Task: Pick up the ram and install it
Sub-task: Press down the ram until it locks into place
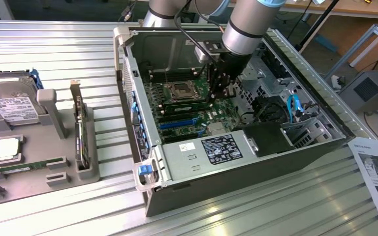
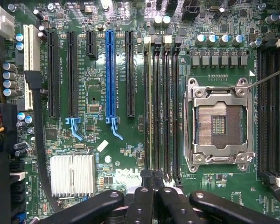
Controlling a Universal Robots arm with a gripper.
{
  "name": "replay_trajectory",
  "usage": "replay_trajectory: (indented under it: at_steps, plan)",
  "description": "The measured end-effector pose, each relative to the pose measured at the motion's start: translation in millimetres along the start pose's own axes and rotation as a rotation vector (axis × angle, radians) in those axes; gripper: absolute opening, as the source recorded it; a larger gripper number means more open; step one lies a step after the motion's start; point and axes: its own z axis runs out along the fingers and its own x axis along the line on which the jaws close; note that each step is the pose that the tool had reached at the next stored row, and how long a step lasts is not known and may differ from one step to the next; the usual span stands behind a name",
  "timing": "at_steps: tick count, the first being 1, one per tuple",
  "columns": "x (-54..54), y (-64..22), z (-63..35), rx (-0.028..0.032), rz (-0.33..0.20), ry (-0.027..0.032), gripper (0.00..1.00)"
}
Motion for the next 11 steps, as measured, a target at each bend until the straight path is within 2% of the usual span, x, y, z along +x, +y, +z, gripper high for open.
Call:
replay_trajectory:
  at_steps: [7, 11]
  plan:
    - [0.1, 1.0, -0.2, -0.0001, 0.0, 0.0004, 0.11]
    - [0.3, 11.4, 0.1, 0.0012, 0.0, 0.0003, 0.11]
